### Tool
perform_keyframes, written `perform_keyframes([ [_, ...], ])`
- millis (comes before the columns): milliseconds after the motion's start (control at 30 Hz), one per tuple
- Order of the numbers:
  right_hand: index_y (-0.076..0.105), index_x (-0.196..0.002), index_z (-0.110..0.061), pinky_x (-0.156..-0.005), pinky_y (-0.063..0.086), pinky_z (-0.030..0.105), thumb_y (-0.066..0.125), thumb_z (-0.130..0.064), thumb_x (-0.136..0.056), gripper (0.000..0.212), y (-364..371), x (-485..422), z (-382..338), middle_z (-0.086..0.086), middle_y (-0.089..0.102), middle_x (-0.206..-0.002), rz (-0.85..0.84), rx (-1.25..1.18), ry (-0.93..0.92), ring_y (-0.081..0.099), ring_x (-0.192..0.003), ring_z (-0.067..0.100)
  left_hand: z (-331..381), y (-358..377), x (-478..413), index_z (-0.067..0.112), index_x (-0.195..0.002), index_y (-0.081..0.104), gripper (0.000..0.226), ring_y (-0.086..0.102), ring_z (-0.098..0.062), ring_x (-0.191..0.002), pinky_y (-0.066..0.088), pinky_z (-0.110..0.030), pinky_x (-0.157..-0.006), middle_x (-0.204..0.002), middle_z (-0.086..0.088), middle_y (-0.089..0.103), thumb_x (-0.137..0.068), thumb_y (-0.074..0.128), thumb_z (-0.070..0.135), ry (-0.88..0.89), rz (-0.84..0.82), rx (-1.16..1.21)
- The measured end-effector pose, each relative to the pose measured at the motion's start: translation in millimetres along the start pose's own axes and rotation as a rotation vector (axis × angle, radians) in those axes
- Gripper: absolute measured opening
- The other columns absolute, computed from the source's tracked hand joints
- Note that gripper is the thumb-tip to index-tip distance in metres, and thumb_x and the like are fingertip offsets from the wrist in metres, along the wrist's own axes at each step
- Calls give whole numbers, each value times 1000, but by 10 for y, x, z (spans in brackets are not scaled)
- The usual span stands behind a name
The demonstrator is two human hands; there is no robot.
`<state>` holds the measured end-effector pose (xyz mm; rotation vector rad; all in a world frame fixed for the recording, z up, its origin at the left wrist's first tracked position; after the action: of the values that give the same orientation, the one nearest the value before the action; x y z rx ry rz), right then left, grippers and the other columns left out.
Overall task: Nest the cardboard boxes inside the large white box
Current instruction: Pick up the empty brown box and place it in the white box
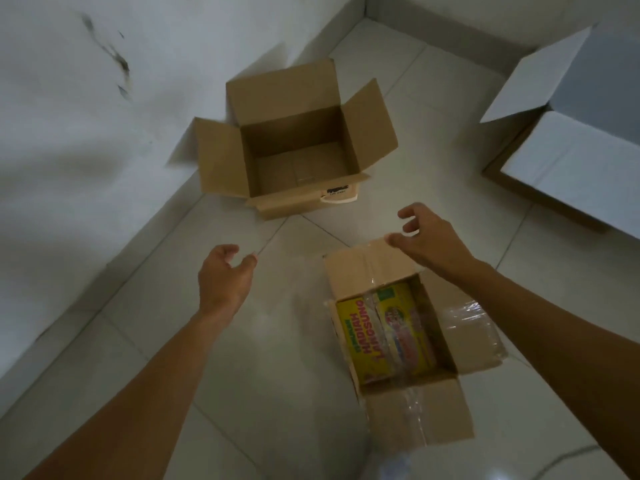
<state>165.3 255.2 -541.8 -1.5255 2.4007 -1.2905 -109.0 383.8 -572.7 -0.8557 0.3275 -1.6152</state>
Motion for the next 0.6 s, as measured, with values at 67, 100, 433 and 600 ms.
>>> perform_keyframes([
  [67,44,-125,-15,-80,48,33,66,-32,-83,51,105,-242,-51,15,56,-124,-18,-20,38,56,-103,26,-45,-1,-286,12,-123,53,51,52,-23,-112,38,-29,-84,-127,-9,55,-80,69,34,-47,36,-41],
  [100,44,-126,-15,-80,47,32,66,-31,-84,51,159,-366,-79,16,54,-126,-24,-32,57,57,-106,28,-66,2,-436,11,-125,51,56,52,-25,-114,38,-30,-85,-130,-10,53,-79,69,37,-71,46,-55],
  [433,39,-131,-13,-69,42,28,68,-27,-81,60,434,-2028,-152,16,47,-130,160,40,194,56,-84,23,-73,518,-2406,11,-141,25,91,49,-31,-119,43,-36,-92,-139,-14,42,-69,76,35,-191,134,-29],
  [600,28,-139,-12,-90,40,32,69,-18,-80,72,465,-2696,-228,14,32,-145,334,127,196,43,-125,31,-46,641,-2910,11,-128,41,65,60,-28,-104,46,-24,-75,-120,-10,58,-72,67,29,-198,255,37],
])
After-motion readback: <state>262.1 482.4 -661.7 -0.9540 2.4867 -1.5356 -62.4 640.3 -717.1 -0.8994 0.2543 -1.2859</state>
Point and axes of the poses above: each hand's wrist, its own x-axis away from the middle knuckle, its own y-axis out of the palm, z = x × y, the point moved 1 cm from there along -x, towards the middle knuckle
